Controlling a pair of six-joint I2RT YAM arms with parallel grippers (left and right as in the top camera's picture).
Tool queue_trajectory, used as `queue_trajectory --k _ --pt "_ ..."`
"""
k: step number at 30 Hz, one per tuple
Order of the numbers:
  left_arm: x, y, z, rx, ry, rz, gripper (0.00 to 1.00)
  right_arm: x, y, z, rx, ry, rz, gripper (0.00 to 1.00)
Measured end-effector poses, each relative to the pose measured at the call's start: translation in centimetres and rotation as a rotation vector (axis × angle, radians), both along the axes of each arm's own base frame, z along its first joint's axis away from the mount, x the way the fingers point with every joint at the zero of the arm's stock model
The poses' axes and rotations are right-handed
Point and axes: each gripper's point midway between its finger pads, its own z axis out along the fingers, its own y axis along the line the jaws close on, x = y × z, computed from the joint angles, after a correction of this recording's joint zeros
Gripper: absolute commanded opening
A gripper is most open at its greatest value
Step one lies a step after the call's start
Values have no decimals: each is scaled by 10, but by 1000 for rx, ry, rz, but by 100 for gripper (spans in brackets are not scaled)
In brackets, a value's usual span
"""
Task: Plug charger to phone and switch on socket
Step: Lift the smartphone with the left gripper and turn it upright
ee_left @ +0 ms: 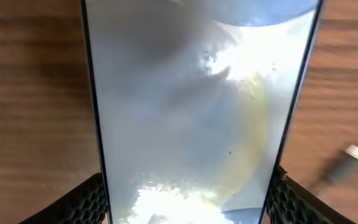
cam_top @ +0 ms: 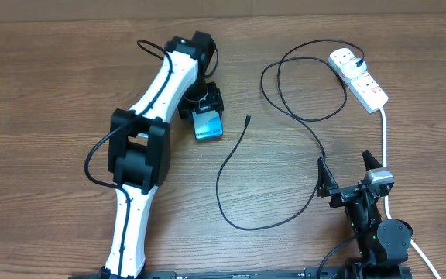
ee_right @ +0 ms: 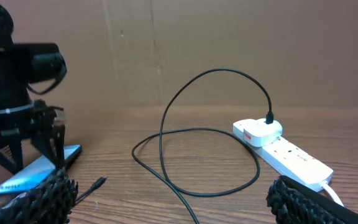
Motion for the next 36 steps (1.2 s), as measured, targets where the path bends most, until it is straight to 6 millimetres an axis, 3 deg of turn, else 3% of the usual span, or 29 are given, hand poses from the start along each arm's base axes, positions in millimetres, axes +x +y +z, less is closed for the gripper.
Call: queue_trajectory --k 8,22,27,36 --pt "0 -32 41 -360 94 83 69 0 0 0 0 0 0 100" --pt "11 -57 125 -994 237 202 70 0 0 0 0 0 0 100" --pt "16 -53 142 -1097 274 248 71 0 0 0 0 0 0 100" --pt "21 -46 152 -1142 325 318 72 0 0 0 0 0 0 100"
